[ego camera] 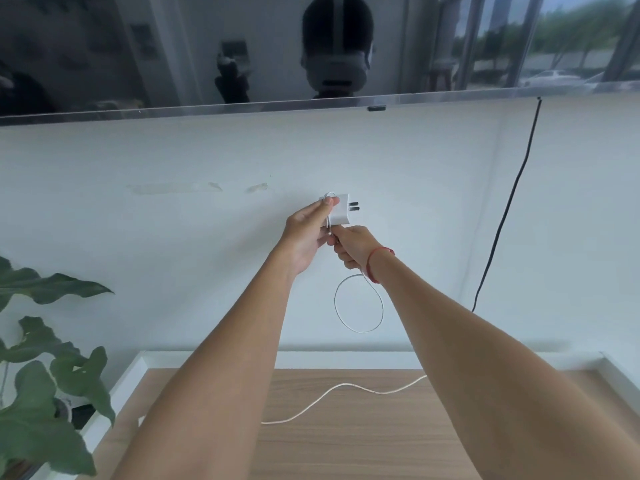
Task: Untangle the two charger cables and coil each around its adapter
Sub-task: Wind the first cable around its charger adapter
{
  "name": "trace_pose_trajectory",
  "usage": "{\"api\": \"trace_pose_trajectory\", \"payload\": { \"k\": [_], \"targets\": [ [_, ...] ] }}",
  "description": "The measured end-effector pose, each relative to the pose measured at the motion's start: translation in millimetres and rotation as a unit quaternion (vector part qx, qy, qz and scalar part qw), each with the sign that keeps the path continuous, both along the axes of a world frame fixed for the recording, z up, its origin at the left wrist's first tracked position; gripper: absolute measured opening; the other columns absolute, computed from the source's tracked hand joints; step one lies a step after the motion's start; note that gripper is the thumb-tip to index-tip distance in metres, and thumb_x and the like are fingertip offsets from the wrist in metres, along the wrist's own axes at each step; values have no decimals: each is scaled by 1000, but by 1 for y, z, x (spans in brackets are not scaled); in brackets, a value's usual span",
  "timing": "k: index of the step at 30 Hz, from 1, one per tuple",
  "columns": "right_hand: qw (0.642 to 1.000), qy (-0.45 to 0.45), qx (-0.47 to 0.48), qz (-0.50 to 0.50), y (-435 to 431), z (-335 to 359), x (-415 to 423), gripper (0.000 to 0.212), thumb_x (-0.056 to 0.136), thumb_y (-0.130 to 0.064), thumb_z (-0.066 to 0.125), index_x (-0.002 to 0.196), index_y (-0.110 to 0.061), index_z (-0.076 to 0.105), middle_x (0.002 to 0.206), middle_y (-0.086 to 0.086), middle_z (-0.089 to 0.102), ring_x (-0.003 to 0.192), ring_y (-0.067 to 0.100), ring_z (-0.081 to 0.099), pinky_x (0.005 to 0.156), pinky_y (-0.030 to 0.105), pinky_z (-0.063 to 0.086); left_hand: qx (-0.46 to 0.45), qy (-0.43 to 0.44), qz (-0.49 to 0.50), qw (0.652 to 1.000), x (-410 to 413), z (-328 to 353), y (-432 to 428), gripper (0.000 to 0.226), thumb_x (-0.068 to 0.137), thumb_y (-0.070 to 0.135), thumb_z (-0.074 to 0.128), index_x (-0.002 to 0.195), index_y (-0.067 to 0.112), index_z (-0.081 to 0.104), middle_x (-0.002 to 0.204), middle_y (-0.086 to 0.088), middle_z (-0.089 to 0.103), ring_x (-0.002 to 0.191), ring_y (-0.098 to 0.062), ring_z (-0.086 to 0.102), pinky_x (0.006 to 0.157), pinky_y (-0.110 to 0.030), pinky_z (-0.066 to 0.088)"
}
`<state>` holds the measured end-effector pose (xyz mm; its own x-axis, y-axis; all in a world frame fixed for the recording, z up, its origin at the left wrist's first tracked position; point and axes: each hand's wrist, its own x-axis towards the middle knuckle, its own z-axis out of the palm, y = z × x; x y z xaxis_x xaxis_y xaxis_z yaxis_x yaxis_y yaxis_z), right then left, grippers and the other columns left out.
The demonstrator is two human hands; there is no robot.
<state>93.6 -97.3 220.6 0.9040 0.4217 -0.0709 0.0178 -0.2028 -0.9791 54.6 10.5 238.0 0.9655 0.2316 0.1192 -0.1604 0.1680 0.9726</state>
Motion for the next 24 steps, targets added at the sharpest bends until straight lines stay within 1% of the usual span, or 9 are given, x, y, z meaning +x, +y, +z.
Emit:
{"api": "trace_pose_trajectory", "payload": {
  "k": [2, 4, 7, 8, 10, 15, 19, 21, 24],
  "targets": [
    [1000, -14, -19, 0, -1, 0, -3, 30, 93, -24, 39, 66, -14, 49, 48, -7, 34, 40, 12, 24, 39, 19, 20, -3, -7, 58, 998, 5, -4, -7, 21, 93, 29, 63, 105, 14, 71, 91, -9, 59, 63, -25, 45, 58, -30, 41],
    [998, -38, -49, 8, -2, 2, -6, 31, 93, -25, 39, 67, -14, 49, 55, -3, 36, 43, 13, 26, 42, 20, 21, -1, -12, 109, 994, 9, -7, -9, 16, 89, 27, 67, 95, 14, 73, 79, -10, 52, 61, -25, 41, 56, -32, 41],
    [994, -73, -73, 35, -10, 11, -11, 31, 92, -26, 37, 68, -12, 51, 56, -1, 35, 45, 14, 25, 43, 22, 20, 15, -21, 118, 993, 7, -14, -7, 15, 91, 22, 65, 92, 9, 72, 64, -5, 56, 53, -21, 47, 74, -35, 56],
    [992, -85, -79, 40, -13, 16, -13, 33, 92, -27, 37, 68, -11, 53, 56, -1, 35, 46, 15, 25, 44, 23, 20, 31, -23, 122, 992, 7, -18, -6, 17, 91, 21, 65, 94, 7, 72, 68, -5, 60, 57, -18, 53, 82, -34, 57],
    [990, -104, -84, 43, -20, 28, -16, 34, 90, -27, 39, 66, -9, 55, 52, -1, 35, 45, 15, 25, 45, 23, 21, 60, -28, 130, 989, 6, -24, -5, 20, 92, 20, 63, 98, 2, 72, 81, -7, 65, 73, -17, 61, 87, -30, 56],
    [978, -182, -97, 34, -30, 66, -23, 30, 80, -24, 49, 53, -13, 54, 43, -7, 36, 47, 17, 26, 45, 23, 23, 58, -15, 93, 994, 6, -24, -5, 20, 92, 22, 63, 97, 6, 73, 105, -9, 66, 96, -15, 65, 76, -17, 56],
    [972, -224, -67, -15, -36, 79, -20, 32, 83, -25, 52, 56, -12, 64, 42, -7, 33, 46, 16, 27, 46, 23, 27, -28, -2, 49, 998, 0, -5, -13, 35, 88, 32, 68, 106, 1, 70, 105, -9, 70, 101, -17, 68, 83, -29, 58],
    [970, -233, -56, -24, -40, 80, -19, 33, 84, -24, 53, 54, -16, 66, 47, -4, 38, 49, 17, 28, 47, 23, 28, -33, 5, 35, 999, -4, 1, -14, 42, 82, 37, 74, 105, 1, 71, 102, -7, 69, 98, -18, 68, 83, -31, 59],
    [968, -243, -44, -40, -42, 79, -16, 33, 84, -24, 53, 54, -20, 66, 65, 11, 37, 60, 21, 29, 49, 24, 27, -8, -9, 6, 1000, -8, 2, -14, 30, 81, 33, 76, 98, 9, 74, 104, -2, 68, 101, -16, 66, 88, -31, 57]
  ]
}}
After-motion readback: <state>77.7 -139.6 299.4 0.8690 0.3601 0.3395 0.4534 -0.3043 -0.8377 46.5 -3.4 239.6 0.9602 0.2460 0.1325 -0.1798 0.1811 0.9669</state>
